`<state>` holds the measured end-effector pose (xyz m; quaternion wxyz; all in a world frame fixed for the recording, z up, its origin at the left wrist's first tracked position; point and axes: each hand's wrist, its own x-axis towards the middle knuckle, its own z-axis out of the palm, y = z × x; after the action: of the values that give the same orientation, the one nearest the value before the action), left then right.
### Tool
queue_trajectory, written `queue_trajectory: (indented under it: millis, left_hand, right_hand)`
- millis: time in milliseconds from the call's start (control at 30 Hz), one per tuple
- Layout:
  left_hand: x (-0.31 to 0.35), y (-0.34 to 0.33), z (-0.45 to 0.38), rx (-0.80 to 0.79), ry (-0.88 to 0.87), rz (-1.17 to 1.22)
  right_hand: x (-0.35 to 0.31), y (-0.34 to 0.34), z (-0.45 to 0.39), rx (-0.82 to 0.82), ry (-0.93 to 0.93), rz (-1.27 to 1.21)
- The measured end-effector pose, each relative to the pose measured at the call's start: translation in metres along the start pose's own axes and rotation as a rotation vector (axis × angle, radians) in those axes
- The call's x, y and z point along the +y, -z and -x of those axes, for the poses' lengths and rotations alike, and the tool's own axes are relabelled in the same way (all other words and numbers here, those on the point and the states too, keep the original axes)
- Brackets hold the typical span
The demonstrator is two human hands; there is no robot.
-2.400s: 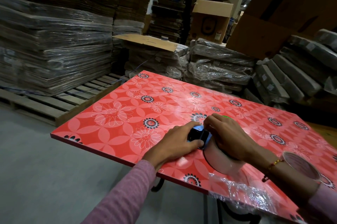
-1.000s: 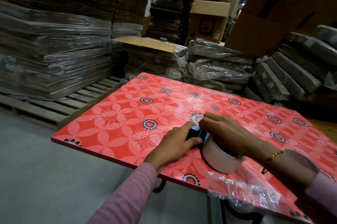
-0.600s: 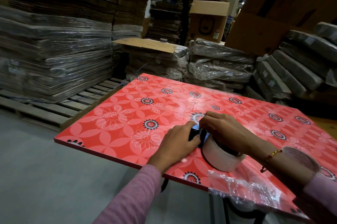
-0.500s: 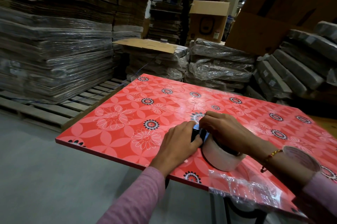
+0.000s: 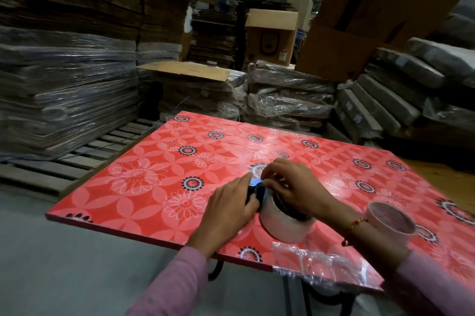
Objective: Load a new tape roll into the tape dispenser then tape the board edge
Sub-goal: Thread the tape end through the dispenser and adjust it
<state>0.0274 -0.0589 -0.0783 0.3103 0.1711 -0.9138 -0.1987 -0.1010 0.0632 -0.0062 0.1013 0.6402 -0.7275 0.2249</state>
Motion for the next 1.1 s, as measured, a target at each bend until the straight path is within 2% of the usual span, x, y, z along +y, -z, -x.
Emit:
queue_trajectory:
  millis: [167, 300, 900, 1100]
  left_hand:
    - [0.001, 0.002, 0.001, 0.008, 0.013, 0.022]
    - [0.005, 0.006, 0.002, 0.006, 0.037, 0.036]
    - [0.005, 0.011, 0.004, -0.054, 0.062, 0.078]
    - [0.005, 0.007, 0.003, -0.04, 0.091, 0.097]
  right_hand:
    - [-0.015, -0.005, 0.007, 0.021, -0.172, 0.009]
    - [-0.013, -0.006, 0.005, -0.041, -0.251, -0.046]
    - [-0.022, 0.0, 0.009, -0.103, -0.342, -0.235]
    - [-0.028, -0.01, 0.01, -0.085, -0.372, -0.171]
